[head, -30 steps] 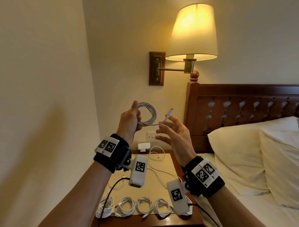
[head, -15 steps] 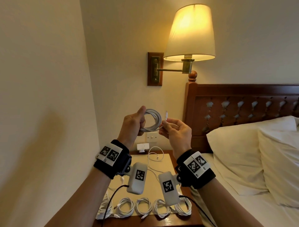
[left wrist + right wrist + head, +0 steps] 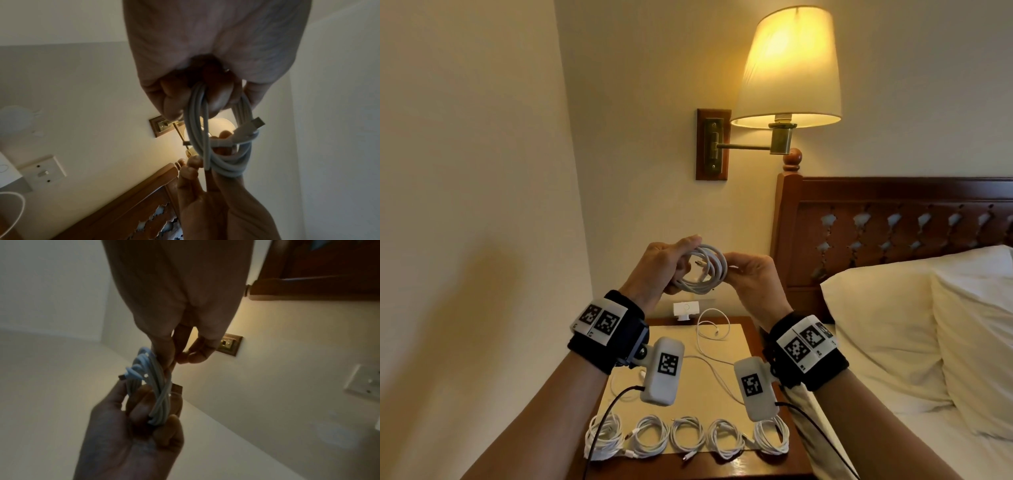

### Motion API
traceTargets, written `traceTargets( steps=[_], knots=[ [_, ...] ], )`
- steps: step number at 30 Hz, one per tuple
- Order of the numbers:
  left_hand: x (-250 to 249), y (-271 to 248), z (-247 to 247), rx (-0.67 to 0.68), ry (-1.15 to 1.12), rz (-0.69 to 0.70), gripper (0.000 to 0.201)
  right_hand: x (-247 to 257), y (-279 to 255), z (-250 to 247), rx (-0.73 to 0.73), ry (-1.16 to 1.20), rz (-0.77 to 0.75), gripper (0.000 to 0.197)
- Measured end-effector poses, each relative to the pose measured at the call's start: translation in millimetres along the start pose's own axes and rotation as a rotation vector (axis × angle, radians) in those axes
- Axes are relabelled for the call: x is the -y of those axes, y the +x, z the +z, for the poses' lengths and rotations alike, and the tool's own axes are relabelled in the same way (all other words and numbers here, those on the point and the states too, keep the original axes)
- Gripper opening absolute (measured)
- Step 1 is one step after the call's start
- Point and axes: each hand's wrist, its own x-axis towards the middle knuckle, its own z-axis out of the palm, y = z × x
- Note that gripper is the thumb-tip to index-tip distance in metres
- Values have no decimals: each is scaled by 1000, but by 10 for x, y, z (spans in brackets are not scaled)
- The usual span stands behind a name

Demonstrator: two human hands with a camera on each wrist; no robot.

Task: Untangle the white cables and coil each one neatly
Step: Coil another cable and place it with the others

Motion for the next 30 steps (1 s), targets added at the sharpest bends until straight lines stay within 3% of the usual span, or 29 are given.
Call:
traceTargets(
  steps=[7, 10, 13, 16, 20, 23, 30],
  knots=[
    [-14, 19, 74, -86, 67, -45, 48, -24, -87, 31, 87, 488, 209, 37],
    [-6, 39, 89, -150, 125, -27, 48, -2, -105, 4, 139, 571, 284, 30],
    [31, 52, 85, -176, 137, -27, 47, 28, -103, -1, 148, 474, 299, 18],
    [81, 26, 108, -162, 88, -87, 49, 48, -81, -2, 65, 335, 266, 34],
    [108, -10, 79, -95, -38, -154, 50, 43, -51, 0, -38, 120, 182, 18],
    [132, -28, 82, -32, -28, -92, 47, 29, -54, 14, -79, -104, 96, 15],
    [196, -20, 180, -180, 49, 125, 22, 36, -46, 57, -87, -320, 45, 15]
  ],
)
